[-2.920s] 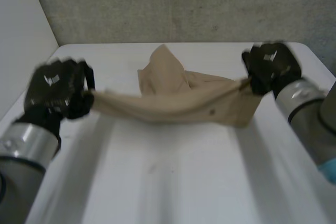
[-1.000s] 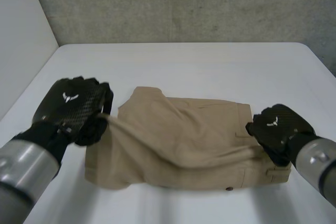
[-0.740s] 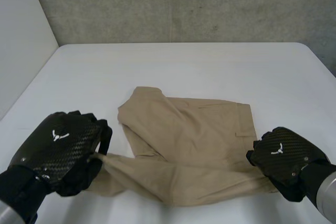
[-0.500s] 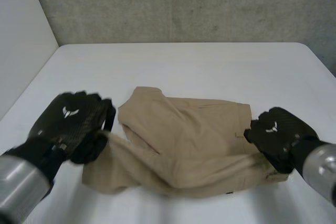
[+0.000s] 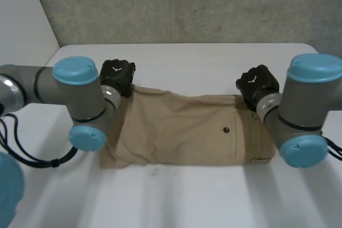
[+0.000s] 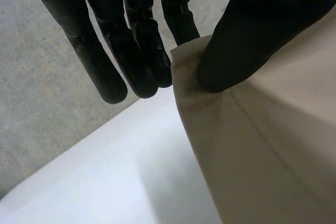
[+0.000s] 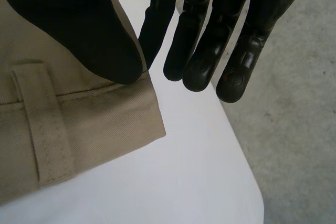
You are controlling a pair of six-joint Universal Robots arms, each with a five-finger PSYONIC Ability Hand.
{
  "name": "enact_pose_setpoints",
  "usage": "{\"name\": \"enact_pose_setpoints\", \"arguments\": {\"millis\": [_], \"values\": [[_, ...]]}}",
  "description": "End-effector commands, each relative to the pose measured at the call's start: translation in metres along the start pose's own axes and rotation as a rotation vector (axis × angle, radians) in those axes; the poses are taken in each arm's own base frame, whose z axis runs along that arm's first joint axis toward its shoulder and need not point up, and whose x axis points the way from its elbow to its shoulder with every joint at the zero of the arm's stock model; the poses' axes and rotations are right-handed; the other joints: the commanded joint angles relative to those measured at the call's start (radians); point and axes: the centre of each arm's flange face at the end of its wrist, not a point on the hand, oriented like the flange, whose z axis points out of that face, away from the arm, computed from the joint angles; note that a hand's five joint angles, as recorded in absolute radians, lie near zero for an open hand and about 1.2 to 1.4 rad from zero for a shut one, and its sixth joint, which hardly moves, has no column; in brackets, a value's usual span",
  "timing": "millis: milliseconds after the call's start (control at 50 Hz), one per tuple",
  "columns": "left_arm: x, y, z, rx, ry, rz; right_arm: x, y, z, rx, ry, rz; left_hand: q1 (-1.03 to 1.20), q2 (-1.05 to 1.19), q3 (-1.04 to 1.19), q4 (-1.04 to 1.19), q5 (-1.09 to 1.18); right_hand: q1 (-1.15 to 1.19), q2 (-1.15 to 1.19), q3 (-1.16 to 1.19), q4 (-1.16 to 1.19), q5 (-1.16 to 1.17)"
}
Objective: Fold the shorts.
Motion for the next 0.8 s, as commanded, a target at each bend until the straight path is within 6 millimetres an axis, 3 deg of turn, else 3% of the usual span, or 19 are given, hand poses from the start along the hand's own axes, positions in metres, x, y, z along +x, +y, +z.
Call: {"name": "enact_pose_setpoints", "arguments": {"millis": [20, 120, 440, 460, 500, 520, 560, 620, 660, 720, 800], "values": [[0.007, 0.012, 0.026, 0.12, -0.026, 0.028, -0.026, 0.01, 0.036, 0.073, 0.069, -0.006, 0.282, 0.196, 0.202, 0.197, 0.244, 0.427, 0.22, 0.202, 0.204, 0.22], [0.01, 0.017, 0.034, 0.164, -0.044, 0.044, -0.033, 0.021, 0.052, 0.081, 0.161, -0.03, 0.282, 0.196, 0.202, 0.197, 0.244, 0.427, 0.22, 0.202, 0.204, 0.22], [0.016, 0.022, 0.038, 0.195, -0.045, 0.07, -0.028, 0.017, 0.057, 0.121, 0.211, -0.027, 0.282, 0.196, 0.202, 0.197, 0.244, 0.41, 0.203, 0.185, 0.188, 0.203], [0.018, 0.025, 0.036, 0.189, -0.038, 0.071, -0.028, 0.017, 0.057, 0.121, 0.211, -0.025, 0.003, -0.082, -0.077, -0.081, -0.035, 0.195, -0.012, -0.03, -0.027, -0.012], [0.019, 0.027, 0.035, 0.183, -0.036, 0.073, -0.026, 0.017, 0.057, 0.117, 0.222, -0.023, -0.66, -0.745, -0.74, -0.744, -0.698, -0.772, -0.978, -0.996, -0.994, -0.978], [0.019, 0.027, 0.035, 0.182, -0.036, 0.074, -0.025, 0.016, 0.057, 0.118, 0.223, -0.023, -0.94, -1.025, -1.02, -1.025, -0.978, -0.795, -1.002, -1.02, -1.017, -1.002], [0.022, 0.024, 0.034, 0.192, -0.035, 0.078, -0.023, 0.015, 0.056, 0.121, 0.226, -0.021, -0.938, -1.024, -1.019, -1.023, -0.977, -0.795, -1.002, -1.02, -1.017, -1.002], [0.022, 0.017, 0.032, 0.215, -0.042, 0.072, -0.009, 0.002, 0.051, 0.149, 0.249, 0.009, -0.94, -1.025, -1.02, -1.025, -0.978, -0.795, -1.002, -1.02, -1.017, -1.002], [0.021, 0.009, 0.029, 0.226, -0.048, 0.07, 0.013, -0.013, 0.042, 0.192, 0.284, 0.08, -0.94, -1.025, -1.02, -1.025, -0.978, -0.795, -1.002, -1.02, -1.017, -1.002], [0.012, -0.02, 0.018, 0.267, -0.06, 0.062, 0.025, -0.023, 0.034, 0.222, 0.301, 0.142, -0.94, -1.025, -1.02, -1.025, -0.978, -0.795, -1.002, -1.02, -1.017, -1.002], [0.002, -0.048, -0.004, 0.292, -0.065, 0.049, 0.064, -0.053, -0.003, 0.292, 0.282, 0.334, -0.94, -1.025, -1.02, -1.025, -0.978, -0.795, -1.002, -1.02, -1.017, -1.002]]}}
